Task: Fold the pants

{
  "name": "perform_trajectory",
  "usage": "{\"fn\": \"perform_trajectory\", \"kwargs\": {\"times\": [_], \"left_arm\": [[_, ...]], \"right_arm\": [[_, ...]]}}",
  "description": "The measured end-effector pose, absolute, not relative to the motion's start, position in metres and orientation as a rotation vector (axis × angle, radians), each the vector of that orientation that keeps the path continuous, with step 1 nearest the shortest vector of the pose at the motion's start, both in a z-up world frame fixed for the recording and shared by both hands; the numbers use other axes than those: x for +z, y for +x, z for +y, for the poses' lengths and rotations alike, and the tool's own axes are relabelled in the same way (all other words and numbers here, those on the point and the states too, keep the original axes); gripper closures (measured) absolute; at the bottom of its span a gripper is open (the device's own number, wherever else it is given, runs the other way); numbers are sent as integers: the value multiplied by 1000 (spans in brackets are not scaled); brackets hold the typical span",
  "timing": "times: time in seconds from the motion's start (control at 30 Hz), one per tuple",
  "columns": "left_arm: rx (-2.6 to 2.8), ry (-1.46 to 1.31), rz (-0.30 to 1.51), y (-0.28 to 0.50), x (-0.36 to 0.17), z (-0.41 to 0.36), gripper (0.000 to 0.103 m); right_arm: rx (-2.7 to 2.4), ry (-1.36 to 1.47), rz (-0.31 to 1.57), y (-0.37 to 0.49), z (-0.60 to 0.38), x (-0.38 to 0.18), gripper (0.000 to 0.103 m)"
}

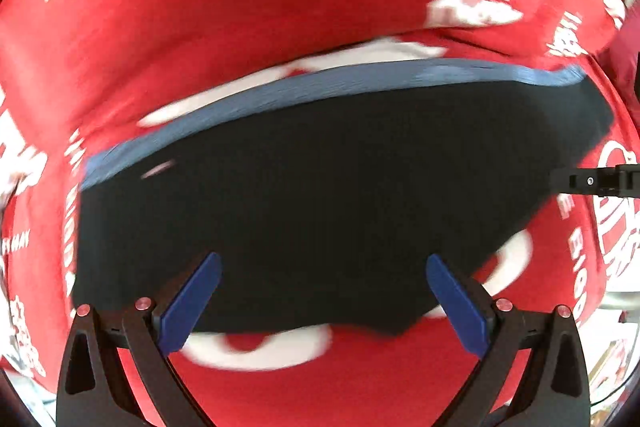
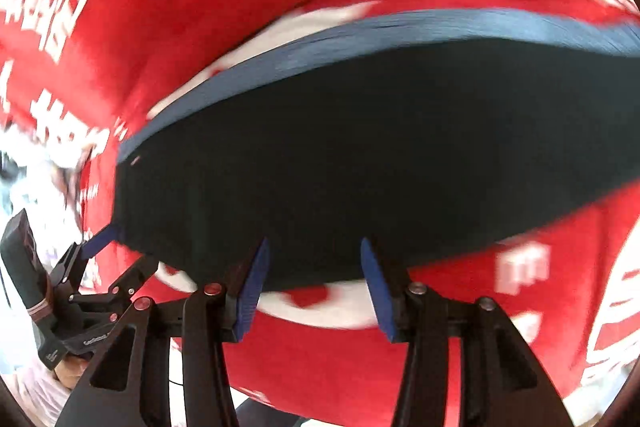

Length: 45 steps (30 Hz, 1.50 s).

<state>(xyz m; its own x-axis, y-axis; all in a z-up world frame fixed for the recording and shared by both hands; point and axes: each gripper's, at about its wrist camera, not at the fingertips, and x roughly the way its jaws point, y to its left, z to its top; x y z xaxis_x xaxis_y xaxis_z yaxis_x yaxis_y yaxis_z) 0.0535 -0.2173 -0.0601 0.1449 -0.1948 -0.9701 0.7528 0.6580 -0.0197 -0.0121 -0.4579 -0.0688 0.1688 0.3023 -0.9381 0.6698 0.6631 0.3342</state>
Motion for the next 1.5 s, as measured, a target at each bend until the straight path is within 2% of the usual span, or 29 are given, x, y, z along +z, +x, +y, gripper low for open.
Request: {"fn": "perform_trajectory", "kwargs": {"times": [0.27,0.43,0.6,0.67,0.7,0.73,0.83,0.93,1.03,1.1,1.3,1.4,1.47,1.5], "left_arm": [[-754,588,1258,-1,-70,-345,0],[-750,613,1301,-26,-88,-380,0],[-724,662,1350,-45,-101,-393,0],[-724,667,1360,-47,-95,-396,0],[-725,664,1367,-48,-90,-398,0],[-732,653,1375,-48,-85,-399,0],[-804,620,1345,-56,-61,-410,0],[-807,614,1285,-56,-51,-422,0],[-758,533,1329,-35,-52,-429,0],[-712,503,1344,-21,-52,-429,0],[-622,610,1336,-10,-72,-442,0],[-617,578,1329,-8,-71,-443,0],[-620,552,1315,-5,-70,-442,0],[-612,546,1322,-3,-72,-441,0]], "right_arm": [[-690,1043,1236,-147,-604,-59,51],[-847,1144,1099,-204,-686,-65,51],[-864,1200,1049,-215,-718,-83,51],[-867,1207,1031,-215,-721,-83,57],[-870,1196,1036,-216,-723,-82,77],[-877,1191,1040,-218,-724,-80,86],[-861,1213,992,-227,-723,-69,90],[-874,1150,1032,-237,-719,-64,91],[-929,1177,1075,-250,-725,-77,92],[-930,1240,1029,-262,-726,-74,92],[-854,1146,1096,-250,-713,-64,91],[-798,1174,1099,-244,-704,-67,90],[-732,1220,1089,-239,-696,-72,85],[-683,1261,1091,-235,-690,-78,76]]}}
